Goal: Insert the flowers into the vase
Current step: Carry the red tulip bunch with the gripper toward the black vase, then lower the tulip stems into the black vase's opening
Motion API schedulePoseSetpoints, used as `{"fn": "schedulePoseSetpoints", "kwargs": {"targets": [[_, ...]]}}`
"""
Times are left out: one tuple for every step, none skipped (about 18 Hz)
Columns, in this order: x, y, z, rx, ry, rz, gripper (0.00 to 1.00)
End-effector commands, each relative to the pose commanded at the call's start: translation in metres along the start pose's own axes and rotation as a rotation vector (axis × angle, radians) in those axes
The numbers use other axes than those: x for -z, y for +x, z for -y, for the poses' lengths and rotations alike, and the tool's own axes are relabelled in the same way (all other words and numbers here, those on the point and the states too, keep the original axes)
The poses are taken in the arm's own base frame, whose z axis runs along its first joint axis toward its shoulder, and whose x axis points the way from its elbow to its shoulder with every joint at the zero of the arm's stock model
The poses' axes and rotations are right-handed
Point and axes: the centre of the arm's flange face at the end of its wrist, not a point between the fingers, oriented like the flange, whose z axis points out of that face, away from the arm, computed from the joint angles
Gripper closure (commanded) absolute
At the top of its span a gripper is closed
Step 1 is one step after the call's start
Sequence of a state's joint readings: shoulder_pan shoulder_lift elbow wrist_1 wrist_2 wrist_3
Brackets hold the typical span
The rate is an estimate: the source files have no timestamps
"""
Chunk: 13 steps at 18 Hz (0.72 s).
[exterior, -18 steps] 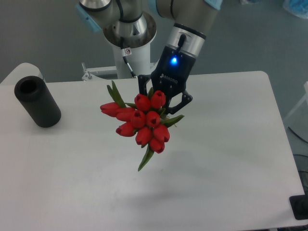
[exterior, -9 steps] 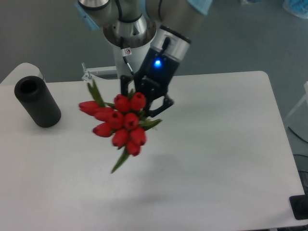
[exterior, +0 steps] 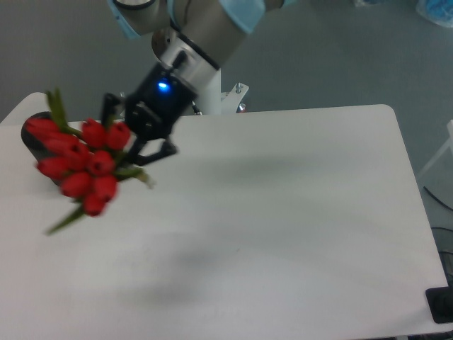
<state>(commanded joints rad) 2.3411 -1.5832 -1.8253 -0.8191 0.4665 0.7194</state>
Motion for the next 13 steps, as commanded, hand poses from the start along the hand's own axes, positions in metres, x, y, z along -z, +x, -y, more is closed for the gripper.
{"fn": "schedulePoseSetpoints", "kwargs": {"targets": [[-0.004,0.012,-0.002,-0.007,0.003,-0.02,0.67],[-0.004,0.021,-0.005,-0.004,0.009,-0.033,0.67],[-0.001,0.029,-0.006,-0.008,0.016,-0.038,0.67],[0.0,0.038,-0.01,-0.006,0.023,-0.047,0.67],[0.002,0.047,-0.012,-0.008,0.033,-0.057,0.67],[0.007,0.059,-0.012,-0.013,0.041,-0.059,0.67],[0.013,0.072,-0.011,-0.014,0.046,-0.054,0.67],[0.016,0.083,-0.011,-0.015,0.05,-0.052,0.67],[0.019,0.089,-0.01,-0.019,0.053,-0.05,0.67],[0.02,0.093,-0.01,-0.026,0.055,-0.048,0.68],[0.022,0.095,-0.008,-0.036,0.057,-0.046,0.68],[0.022,0.097,-0.008,-0.035,0.058,-0.048,0.68],[0.022,0.107,-0.006,-0.047,0.059,-0.055,0.68]]}}
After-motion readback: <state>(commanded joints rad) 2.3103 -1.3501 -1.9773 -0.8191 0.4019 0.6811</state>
